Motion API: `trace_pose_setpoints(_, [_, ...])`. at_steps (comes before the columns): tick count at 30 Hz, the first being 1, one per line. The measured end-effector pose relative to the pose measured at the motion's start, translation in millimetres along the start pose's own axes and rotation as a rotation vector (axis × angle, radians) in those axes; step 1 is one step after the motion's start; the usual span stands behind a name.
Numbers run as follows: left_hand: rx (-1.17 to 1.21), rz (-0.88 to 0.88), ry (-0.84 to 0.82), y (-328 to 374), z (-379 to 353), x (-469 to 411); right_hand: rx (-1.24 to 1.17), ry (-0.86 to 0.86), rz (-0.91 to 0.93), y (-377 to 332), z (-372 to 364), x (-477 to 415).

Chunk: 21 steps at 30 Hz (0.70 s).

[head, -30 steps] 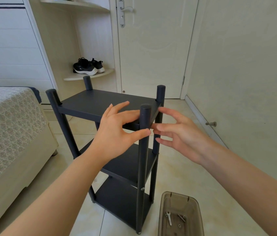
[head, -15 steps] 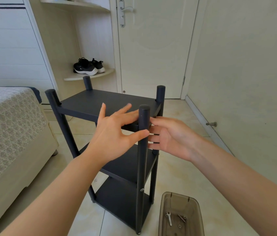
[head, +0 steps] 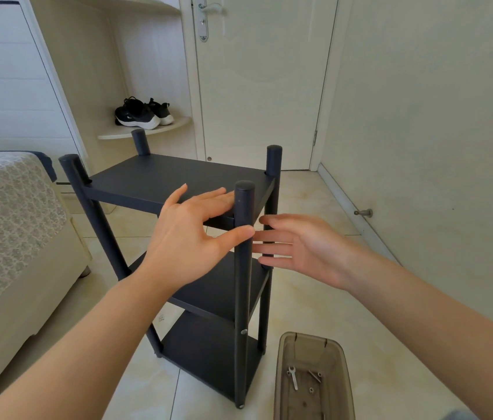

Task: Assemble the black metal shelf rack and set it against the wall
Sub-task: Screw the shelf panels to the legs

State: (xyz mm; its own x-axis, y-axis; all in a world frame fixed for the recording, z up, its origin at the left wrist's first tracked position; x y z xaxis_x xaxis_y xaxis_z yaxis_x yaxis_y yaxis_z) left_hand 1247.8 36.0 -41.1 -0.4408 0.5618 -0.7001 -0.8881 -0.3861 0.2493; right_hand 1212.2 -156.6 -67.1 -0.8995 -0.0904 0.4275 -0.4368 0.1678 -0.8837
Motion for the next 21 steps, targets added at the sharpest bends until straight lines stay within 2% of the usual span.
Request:
trace_pose_setpoints(7, [0.016,0.01,0.017,0.4,0.3,-0.9,0.298,0.167,-0.17,54.5,46.2,-13.2])
trace_pose_setpoints(12, [-0.007,-0.019,0.036,-0.1,-1.1,-1.8,0.589,0.183,-0.458,104.1,79.6,-37.2])
trace_pose_setpoints(15, [-0.022,-0.043,0.069,4.8,-3.6,-0.6,0.63,0.21,-0.551,139.4,97.7,-56.3])
trace_pose_setpoints(21, [-0.015,-0.06,0.098,11.2,-9.4,1.7,0.683,0.421,-0.609,247.9,131.0,-89.7])
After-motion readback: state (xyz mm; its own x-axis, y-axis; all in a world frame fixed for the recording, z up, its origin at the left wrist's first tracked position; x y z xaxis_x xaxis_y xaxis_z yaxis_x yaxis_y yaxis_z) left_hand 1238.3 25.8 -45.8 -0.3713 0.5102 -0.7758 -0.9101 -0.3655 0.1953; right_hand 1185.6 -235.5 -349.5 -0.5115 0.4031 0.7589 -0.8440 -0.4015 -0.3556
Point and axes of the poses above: each hand's wrist, its own x-axis away from the middle knuckle, its own z-axis out of the back of the hand, y = z × x, the point moved 2 cm from there along -x, towards the middle knuckle, and after that the axes turned 14 degrees about -z, right-handed, at the moved point
